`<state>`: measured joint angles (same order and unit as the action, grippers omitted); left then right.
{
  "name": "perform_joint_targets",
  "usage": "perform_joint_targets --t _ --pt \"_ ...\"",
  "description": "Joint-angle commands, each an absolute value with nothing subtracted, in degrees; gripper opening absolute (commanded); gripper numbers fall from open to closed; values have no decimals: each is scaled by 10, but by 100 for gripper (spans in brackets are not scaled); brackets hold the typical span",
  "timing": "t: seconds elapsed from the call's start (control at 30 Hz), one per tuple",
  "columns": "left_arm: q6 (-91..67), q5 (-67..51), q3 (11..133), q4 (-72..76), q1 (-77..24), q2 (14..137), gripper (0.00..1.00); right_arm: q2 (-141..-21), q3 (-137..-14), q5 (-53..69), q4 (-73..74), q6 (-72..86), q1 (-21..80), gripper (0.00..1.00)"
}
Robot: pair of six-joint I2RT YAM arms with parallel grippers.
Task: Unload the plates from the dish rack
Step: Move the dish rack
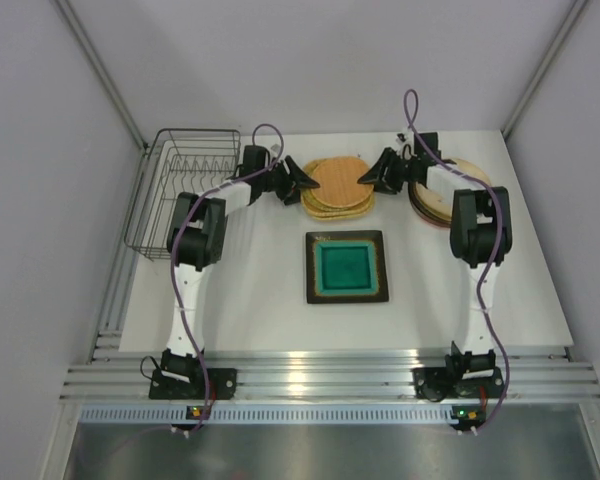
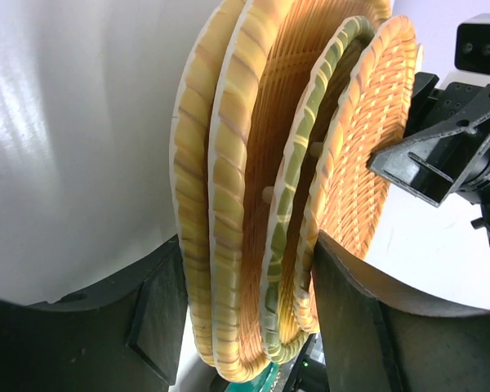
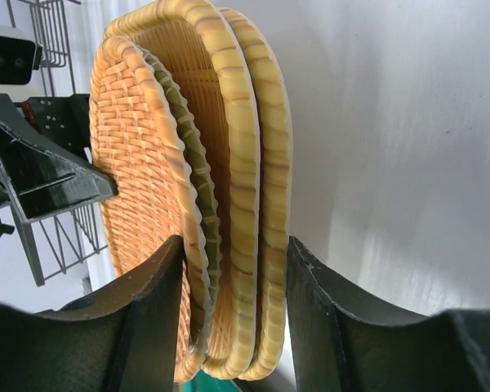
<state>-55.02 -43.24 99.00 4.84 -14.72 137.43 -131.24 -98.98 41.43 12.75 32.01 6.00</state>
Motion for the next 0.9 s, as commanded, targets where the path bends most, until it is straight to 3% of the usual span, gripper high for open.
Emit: perform_joint_targets --t 0.0,0.5,0.87 --pt "-549 -472 1039 102 -173 1314 2 -1235 -998 439 121 306 102 29" --pt "-476 -463 881 3 -202 1123 0 -1115 -875 410 149 273 149 29" --pt "-438 -431 701 -25 -282 1035 0 -986 -666 367 141 256 193 30"
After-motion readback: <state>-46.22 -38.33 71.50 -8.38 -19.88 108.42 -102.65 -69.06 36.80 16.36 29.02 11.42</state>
